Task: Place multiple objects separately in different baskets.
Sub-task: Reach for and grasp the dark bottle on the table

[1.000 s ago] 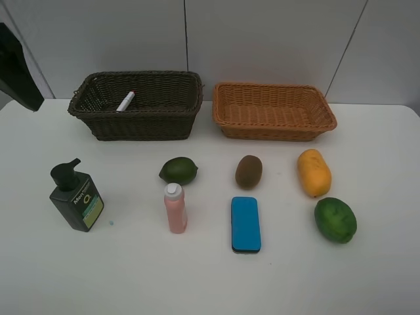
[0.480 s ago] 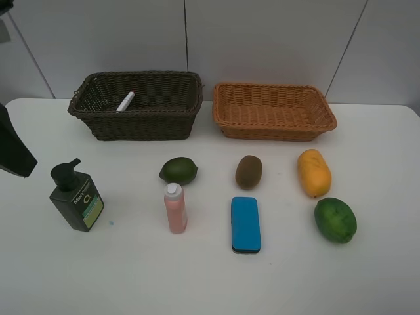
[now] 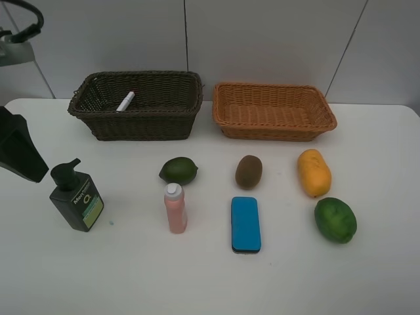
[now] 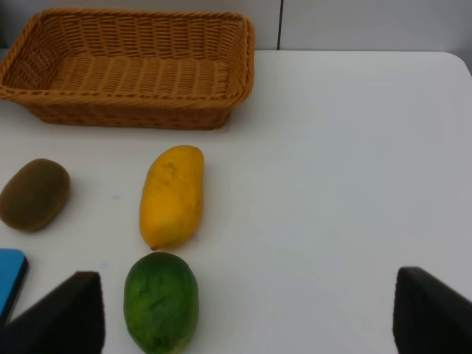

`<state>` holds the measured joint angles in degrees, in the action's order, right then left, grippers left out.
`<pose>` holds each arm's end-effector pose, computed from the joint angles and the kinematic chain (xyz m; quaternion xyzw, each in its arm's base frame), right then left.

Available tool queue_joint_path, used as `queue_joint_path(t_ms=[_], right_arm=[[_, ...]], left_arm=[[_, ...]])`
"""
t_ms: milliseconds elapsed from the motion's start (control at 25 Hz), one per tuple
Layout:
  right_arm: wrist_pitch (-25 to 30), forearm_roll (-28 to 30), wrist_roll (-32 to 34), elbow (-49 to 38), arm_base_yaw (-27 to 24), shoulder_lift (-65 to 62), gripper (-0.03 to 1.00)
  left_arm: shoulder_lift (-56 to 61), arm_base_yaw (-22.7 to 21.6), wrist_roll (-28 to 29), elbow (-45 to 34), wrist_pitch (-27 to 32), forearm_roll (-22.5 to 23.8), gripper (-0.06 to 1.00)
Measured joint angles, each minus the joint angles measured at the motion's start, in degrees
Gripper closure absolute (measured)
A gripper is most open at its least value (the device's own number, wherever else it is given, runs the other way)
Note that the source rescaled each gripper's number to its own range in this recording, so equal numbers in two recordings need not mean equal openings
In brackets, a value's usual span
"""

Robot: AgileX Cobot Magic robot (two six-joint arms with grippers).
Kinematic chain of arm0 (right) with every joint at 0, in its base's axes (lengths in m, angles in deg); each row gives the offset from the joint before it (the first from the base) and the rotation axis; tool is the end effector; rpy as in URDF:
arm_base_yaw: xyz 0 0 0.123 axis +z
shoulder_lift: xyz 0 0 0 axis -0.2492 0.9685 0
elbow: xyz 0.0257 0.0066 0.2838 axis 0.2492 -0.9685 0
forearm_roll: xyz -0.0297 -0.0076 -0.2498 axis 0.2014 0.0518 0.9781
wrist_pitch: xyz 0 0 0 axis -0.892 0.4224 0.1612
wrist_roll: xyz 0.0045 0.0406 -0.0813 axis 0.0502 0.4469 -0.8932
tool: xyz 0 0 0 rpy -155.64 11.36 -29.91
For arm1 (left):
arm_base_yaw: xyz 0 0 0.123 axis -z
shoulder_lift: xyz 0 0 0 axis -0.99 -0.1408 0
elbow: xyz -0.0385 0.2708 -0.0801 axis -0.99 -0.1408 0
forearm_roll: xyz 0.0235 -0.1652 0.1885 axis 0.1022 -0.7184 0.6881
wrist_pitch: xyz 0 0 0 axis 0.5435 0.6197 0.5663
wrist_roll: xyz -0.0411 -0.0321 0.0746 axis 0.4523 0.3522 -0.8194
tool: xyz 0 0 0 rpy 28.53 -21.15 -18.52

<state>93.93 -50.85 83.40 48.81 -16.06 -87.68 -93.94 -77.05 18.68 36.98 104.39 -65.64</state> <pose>-0.0070 0.0003 0.2802 0.0000 0.8509 -0.0151 0.5251 0.2044 -0.0378 0.2776 0.0987 0.9829 -0.1119 0.1079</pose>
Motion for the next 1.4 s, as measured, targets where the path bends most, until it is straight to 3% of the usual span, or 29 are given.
queue_joint_path(t_ms=[400,760,1400], right_arm=[[0.0,0.0,0.0,0.0,0.0,0.0,-0.03],[0.0,0.0,0.0,0.0,0.0,0.0,-0.03],[0.0,0.0,0.0,0.0,0.0,0.0,-0.03]], left_arm=[[-10.97,7.92,-0.95,0.0,-11.62,1.61,-0.06],[-15.29,8.44,3.14,0.0,-14.18,6.57,-0.06],[-26.02,8.65,4.06,-0.26,-18.65,6.98,-0.06]])
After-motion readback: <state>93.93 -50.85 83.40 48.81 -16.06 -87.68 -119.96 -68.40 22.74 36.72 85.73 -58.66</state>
